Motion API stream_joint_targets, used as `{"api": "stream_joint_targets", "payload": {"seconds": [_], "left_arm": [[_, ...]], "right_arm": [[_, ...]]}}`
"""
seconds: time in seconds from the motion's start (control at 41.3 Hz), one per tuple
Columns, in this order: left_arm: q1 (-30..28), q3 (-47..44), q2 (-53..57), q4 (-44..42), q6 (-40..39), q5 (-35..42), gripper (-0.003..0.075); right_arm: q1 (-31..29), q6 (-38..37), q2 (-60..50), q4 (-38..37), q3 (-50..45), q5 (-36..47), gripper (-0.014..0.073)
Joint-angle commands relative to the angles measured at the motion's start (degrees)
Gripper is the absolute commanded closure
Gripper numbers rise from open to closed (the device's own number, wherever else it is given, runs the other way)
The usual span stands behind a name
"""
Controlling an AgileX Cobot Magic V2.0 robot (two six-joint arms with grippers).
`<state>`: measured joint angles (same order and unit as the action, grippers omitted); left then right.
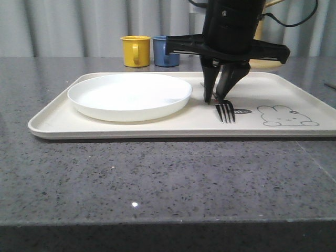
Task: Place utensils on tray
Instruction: 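Carry the fork onto the tray beside the plate and release, then move the right gripper down onto the chopsticks and grasp them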
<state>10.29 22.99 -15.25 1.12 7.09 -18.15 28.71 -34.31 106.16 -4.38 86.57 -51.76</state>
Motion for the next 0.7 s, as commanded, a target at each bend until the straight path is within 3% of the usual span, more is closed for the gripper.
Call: {"api": "stream_joint_targets", "payload": {"seconds": [0.0,0.363,0.678], "left_arm": [[-0.1,1.6,-0.4,0.5,-0.5,4.9,0.0739],[-0.1,1.6,-0.4,0.5,-0.5,4.9,0.0739],[-0.1,1.6,-0.4,0.5,-0.5,4.9,0.0739]], "right_arm": [[0.0,0.1,-4.0,-0.4,2.2,1.0,0.0267],[-1.7,3.6,-10.8,-6.1,2.3,-5.4,0.0256],[-13.6,14.1,-15.8,-5.5,0.4,-10.1,0.0256]]}}
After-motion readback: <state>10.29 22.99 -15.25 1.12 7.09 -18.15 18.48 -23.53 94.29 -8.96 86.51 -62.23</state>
